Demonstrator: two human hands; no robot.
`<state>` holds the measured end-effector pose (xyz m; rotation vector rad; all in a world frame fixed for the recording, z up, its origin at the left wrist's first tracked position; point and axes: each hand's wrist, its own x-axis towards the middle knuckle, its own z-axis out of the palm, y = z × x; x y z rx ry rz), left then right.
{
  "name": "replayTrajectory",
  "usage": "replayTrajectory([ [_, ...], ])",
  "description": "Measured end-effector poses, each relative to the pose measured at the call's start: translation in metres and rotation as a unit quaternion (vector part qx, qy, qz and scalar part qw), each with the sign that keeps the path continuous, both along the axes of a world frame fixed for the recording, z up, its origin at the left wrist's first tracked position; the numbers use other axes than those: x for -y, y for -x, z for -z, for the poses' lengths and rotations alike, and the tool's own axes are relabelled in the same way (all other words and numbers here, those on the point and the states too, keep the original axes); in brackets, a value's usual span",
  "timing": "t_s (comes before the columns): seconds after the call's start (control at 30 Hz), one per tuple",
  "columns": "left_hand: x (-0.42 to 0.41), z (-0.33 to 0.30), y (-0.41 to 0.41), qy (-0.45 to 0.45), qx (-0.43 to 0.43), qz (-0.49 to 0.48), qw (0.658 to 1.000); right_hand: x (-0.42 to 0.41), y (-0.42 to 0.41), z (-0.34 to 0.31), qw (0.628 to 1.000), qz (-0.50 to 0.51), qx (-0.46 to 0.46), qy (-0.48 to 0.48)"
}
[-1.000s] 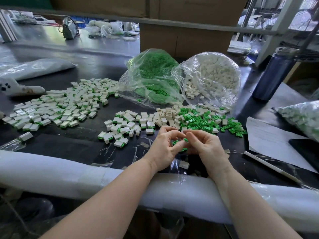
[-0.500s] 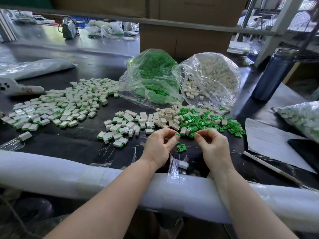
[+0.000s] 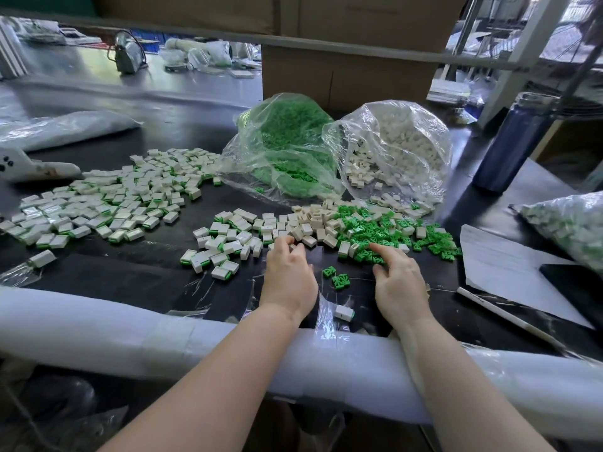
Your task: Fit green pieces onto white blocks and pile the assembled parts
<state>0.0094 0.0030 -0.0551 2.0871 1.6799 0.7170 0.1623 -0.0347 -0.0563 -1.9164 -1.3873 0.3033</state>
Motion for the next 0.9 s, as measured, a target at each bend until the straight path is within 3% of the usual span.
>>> replayTrajectory([
  [0.27,0.0014,0.0003,-0.0007,-0.013,-0.023,0.01,1.0,-0.0059,0.0083,0.0036,0.985,-0.062,0.141,0.08],
  [0.43,0.002,0.0013,-0.0003,-0.032,-0.017,0.019,0.999,-0.0048,0.0086,0.0019,0.99,-0.054,0.132,-0.01],
  [0.9,0.0051,0.0003,0.0004,-0.063,0.004,0.054,0.997,0.0001,0.01,-0.0039,0.991,0.001,0.133,-0.035],
])
